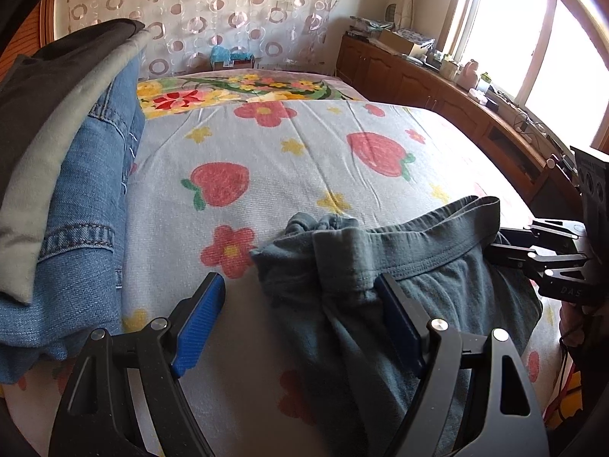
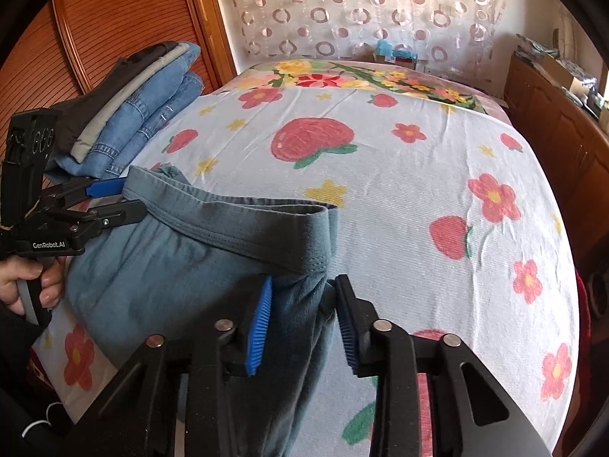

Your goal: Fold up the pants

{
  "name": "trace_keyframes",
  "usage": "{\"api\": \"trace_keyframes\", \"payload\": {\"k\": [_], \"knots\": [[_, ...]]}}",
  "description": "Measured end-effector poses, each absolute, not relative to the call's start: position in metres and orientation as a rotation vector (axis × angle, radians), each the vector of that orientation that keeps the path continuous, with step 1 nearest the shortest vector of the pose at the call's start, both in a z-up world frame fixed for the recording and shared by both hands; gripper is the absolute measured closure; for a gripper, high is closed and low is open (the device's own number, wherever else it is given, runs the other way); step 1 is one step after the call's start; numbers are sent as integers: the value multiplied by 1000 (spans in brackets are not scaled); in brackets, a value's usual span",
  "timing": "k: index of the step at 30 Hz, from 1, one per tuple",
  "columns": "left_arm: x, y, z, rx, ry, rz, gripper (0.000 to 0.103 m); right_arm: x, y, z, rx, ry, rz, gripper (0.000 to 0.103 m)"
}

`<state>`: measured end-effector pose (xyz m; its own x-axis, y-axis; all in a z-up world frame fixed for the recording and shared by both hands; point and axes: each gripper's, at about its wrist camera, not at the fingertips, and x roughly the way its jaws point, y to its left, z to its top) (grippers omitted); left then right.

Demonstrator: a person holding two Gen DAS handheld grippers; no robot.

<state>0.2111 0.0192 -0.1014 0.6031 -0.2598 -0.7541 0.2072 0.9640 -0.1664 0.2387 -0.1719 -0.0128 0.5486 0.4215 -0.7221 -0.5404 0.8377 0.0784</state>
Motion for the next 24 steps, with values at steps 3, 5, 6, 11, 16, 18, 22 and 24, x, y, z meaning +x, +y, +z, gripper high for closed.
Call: {"api": "trace_keyframes", "payload": {"k": [3, 5, 6, 11, 16, 18, 22, 24], "knots": [[211, 19, -102, -62, 884, -270, 22, 238, -172, -14, -162, 803, 572, 71], [212, 20, -102, -68, 885, -279, 27, 237, -173, -14, -157, 799, 573, 71], [211, 20, -102, -77, 887, -292, 30, 237, -173, -14, -156, 797, 572, 71], [211, 16, -100, -90, 893, -332, 51, 236, -174, -15, -155, 786, 572, 71], [209, 10, -98, -82, 884, -355, 67, 234, -175, -16, -151, 781, 579, 78], [210, 9, -97, -80, 884, -353, 67, 234, -176, -16, -146, 783, 589, 81], [211, 11, -97, -91, 889, -351, 67, 233, -177, -16, -137, 786, 600, 86], [211, 11, -97, -88, 887, -350, 67, 233, -177, -16, -132, 788, 602, 87]]}}
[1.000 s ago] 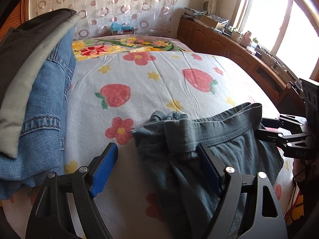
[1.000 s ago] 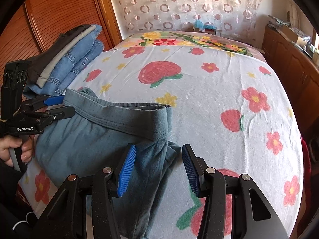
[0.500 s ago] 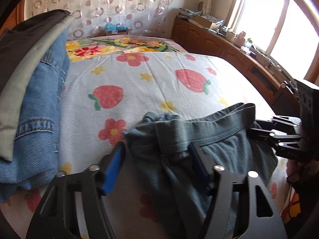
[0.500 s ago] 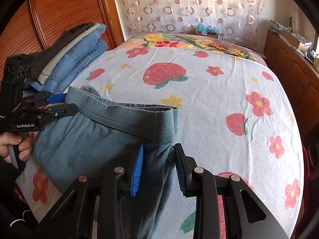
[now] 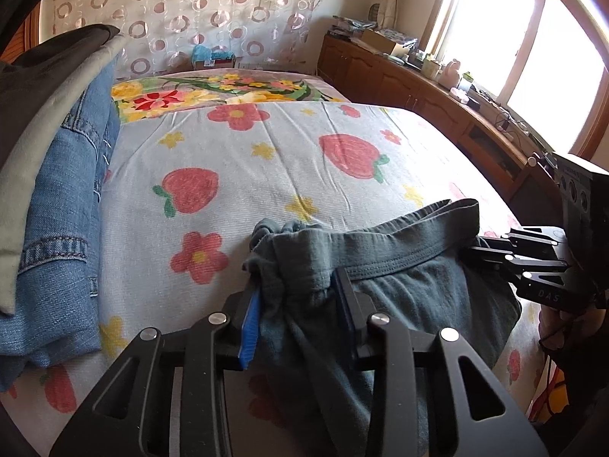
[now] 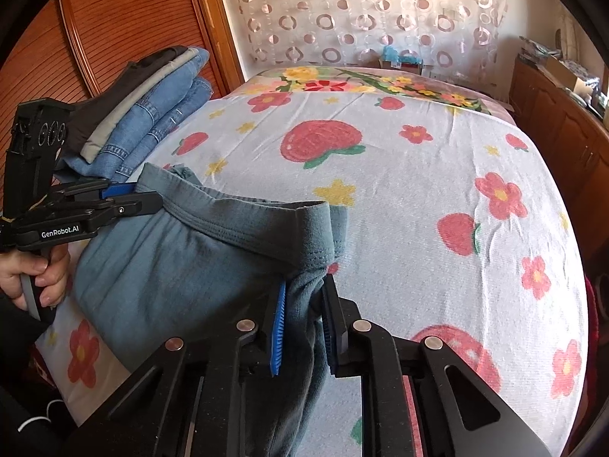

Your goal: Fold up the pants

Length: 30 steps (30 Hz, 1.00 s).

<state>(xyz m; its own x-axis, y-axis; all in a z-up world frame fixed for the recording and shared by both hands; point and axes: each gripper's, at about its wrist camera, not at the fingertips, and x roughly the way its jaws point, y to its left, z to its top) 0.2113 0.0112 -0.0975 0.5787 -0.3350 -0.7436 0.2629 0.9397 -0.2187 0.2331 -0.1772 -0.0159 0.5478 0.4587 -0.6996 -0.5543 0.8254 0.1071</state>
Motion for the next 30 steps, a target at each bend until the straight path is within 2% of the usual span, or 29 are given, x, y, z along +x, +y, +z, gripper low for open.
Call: {"api": "trace_keyframes", "payload": {"k": [3, 5, 8, 30], "knots": [[211, 11, -97, -87, 881, -360, 72, 232, -177, -15, -126, 788, 604, 90], [210, 10, -95, -88, 874, -363, 79, 231, -177, -15, -127, 783, 604, 91], [207, 10, -90, -88, 859, -366, 82, 229, -177, -12, -122, 771, 607, 91], [177, 3, -32, -46, 690, -356, 83, 200, -188, 24, -105, 625, 615, 92]]}}
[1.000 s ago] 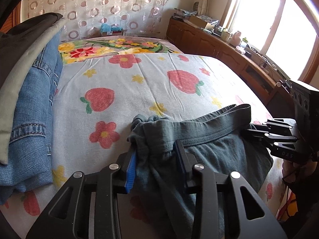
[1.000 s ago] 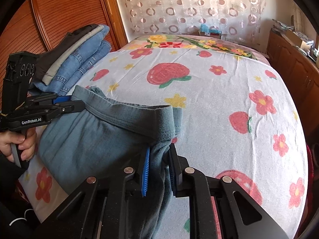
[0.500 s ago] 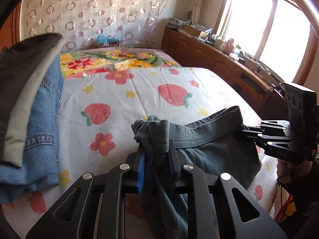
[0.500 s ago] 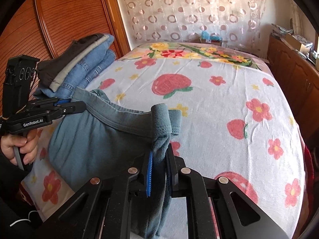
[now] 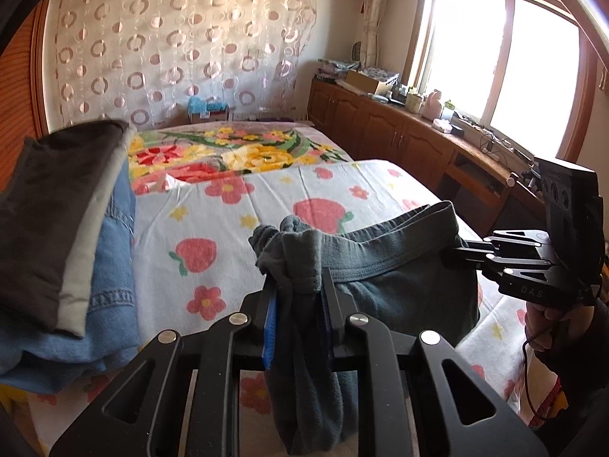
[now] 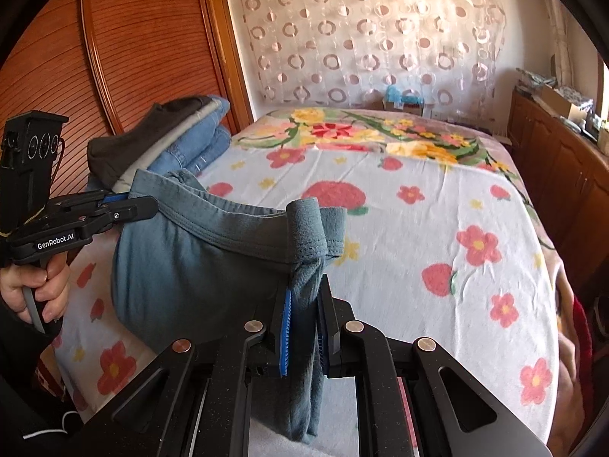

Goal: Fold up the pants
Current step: 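Lift the grasped grey-blue shorts off the bed with both grippers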

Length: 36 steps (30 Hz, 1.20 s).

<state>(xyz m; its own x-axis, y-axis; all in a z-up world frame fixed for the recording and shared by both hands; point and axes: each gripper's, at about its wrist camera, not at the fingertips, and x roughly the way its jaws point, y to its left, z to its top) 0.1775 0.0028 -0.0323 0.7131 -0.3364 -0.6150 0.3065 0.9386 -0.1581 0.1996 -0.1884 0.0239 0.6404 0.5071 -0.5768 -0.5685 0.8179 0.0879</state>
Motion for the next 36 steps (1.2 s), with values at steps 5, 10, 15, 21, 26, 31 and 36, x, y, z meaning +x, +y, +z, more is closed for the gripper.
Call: {"api": "trace_keyframes", "payload": {"k": [5, 10, 15, 21, 26, 31, 36], "knots": [[175, 3, -18, -26, 651, -348, 83, 193, -190, 37, -114, 583, 615, 92], [174, 8, -4, -25, 611, -335, 83, 187, -187, 55, -128, 531, 619, 92], [173, 13, 10, -19, 576, -319, 83, 183, -186, 65, -135, 487, 627, 92], [172, 20, 19, -17, 549, -301, 83, 183, -183, 69, -131, 458, 644, 92], [171, 26, 26, -15, 533, -286, 83, 190, -183, 69, -127, 451, 659, 92], [170, 35, 30, -14, 523, -259, 83, 198, -174, 72, -137, 442, 684, 92], [170, 52, 34, -25, 514, -223, 83, 211, -165, 74, -150, 436, 719, 92]]}}
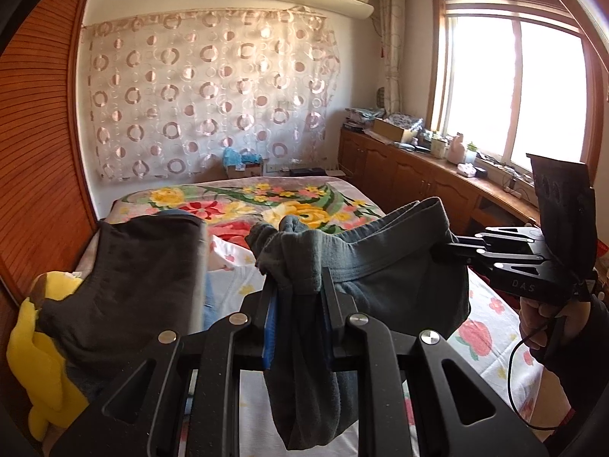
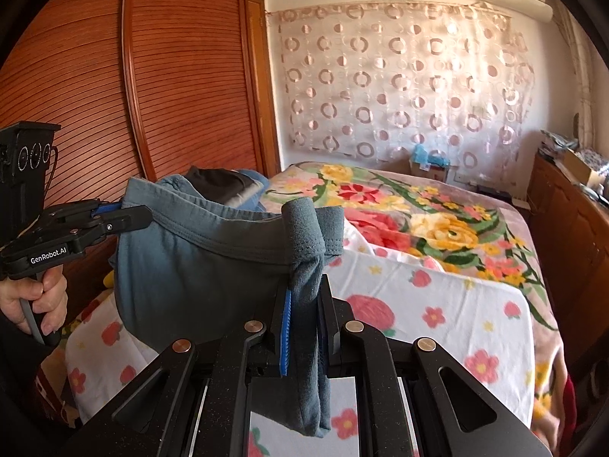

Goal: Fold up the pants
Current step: 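Lift the grasped grey-blue shorts off the bed with both grippers, then carry the held shorts over the stack of folded clothes with both grippers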

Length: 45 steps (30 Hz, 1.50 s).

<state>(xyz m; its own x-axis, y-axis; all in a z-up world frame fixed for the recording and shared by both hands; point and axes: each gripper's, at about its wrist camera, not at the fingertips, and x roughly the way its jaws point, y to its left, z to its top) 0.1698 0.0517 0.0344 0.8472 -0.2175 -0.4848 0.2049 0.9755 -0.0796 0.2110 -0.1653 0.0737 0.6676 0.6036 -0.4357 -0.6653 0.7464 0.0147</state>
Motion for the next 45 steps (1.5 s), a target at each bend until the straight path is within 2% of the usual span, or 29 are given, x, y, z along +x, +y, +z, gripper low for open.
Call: {"api": "trace_keyframes", "payload": {"k": [23, 45], "knots": [[167, 121, 77, -5, 404, -67, 83, 278, -114, 112, -218, 273, 834, 92], [171, 174, 40, -102, 451, 54, 83, 352, -15, 105, -358, 256, 915, 92]]}}
